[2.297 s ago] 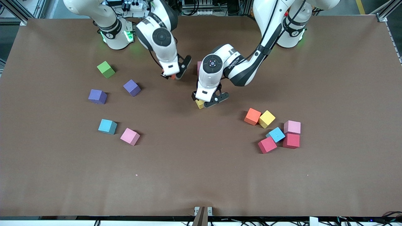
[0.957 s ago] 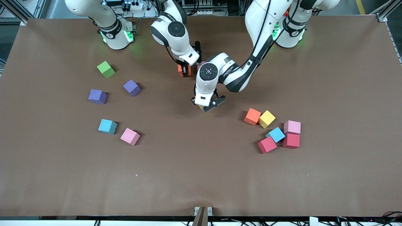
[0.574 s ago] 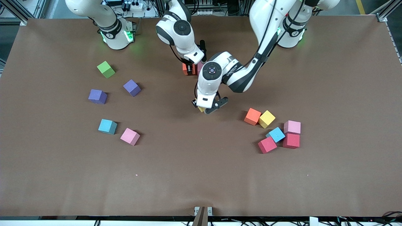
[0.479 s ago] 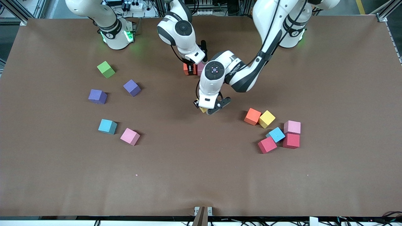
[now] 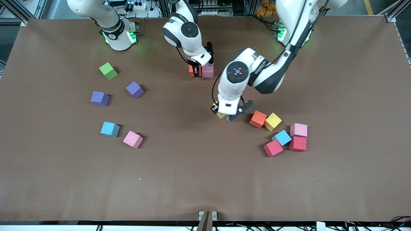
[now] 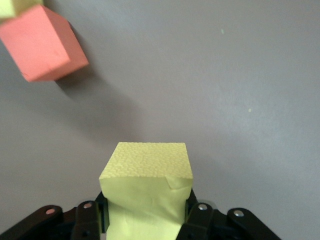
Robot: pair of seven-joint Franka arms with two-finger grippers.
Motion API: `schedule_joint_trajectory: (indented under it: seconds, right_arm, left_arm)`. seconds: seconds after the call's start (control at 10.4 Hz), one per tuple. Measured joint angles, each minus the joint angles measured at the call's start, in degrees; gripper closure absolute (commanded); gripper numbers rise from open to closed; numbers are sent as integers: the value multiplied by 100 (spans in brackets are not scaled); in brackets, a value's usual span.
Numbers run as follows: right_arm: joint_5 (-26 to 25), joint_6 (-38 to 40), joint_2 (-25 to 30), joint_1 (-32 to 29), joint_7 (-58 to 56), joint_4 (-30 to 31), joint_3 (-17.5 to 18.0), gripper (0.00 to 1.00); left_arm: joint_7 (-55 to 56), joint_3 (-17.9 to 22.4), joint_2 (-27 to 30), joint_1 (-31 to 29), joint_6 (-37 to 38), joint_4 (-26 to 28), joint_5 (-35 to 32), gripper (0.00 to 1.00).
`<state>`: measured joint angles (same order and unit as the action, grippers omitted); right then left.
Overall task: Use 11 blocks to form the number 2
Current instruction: 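Place the yellow cube with the left gripper while the right gripper withdraws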
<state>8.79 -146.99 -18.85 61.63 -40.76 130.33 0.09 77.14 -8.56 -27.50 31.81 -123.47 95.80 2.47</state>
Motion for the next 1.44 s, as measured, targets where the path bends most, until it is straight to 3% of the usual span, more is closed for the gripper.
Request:
schedule_joint_trajectory:
  seconds: [0.38,0.48,0.57,0.67,1.15,1.44]
  right_arm:
    - [0,-23,-89,5,14,-8,0,68]
    - [0,-40,-122,6,15,-9,0,59]
    - [0,-51,-138,6,16,-10,0,26]
    - [0,-53,-140,6,18,-12,0,0]
    - [1,-28,-118,6,106,-77,-2,0]
    - [2,488,218,5,271,-180,-25,0]
  left_arm:
    - [2,-23,213,-526,213,133,64,100]
    - [3,-24,236,-572,221,270,70,100]
    - [5,-27,260,-581,220,430,75,100]
    - [7,-28,291,-597,202,609,82,100]
    - [37,-29,535,-706,28,1240,355,100]
    - [218,-56,976,-775,-324,1972,578,100]
